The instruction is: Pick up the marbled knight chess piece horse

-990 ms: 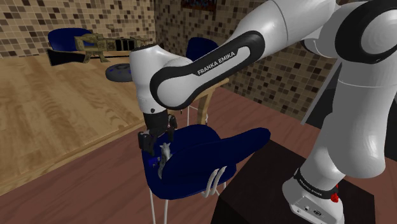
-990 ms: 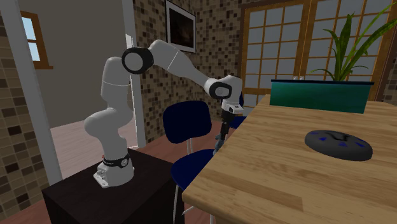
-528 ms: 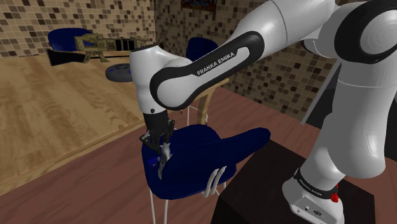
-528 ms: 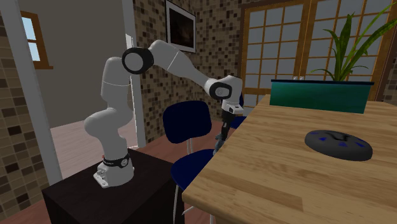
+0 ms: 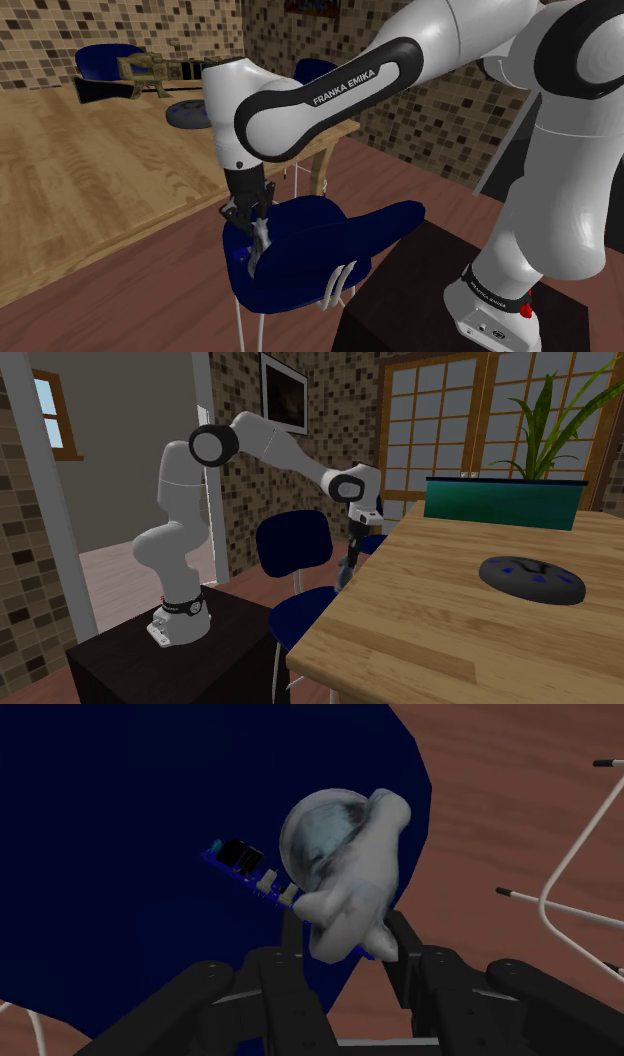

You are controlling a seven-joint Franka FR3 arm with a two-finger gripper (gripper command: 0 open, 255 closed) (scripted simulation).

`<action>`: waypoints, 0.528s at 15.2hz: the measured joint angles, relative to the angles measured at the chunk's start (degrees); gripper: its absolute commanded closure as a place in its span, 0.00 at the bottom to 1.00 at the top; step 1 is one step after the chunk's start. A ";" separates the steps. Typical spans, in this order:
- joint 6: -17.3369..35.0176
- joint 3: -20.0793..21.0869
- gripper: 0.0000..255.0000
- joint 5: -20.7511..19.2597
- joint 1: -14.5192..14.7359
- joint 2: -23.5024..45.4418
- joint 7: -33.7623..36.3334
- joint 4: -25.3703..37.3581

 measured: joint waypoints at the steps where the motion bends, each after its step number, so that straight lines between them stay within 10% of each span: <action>1: -0.70 0.05 1.00 0.16 -0.05 -0.37 -0.08 0.35; 8: -5.51 0.34 1.00 0.89 -0.10 -2.07 -0.16 3.60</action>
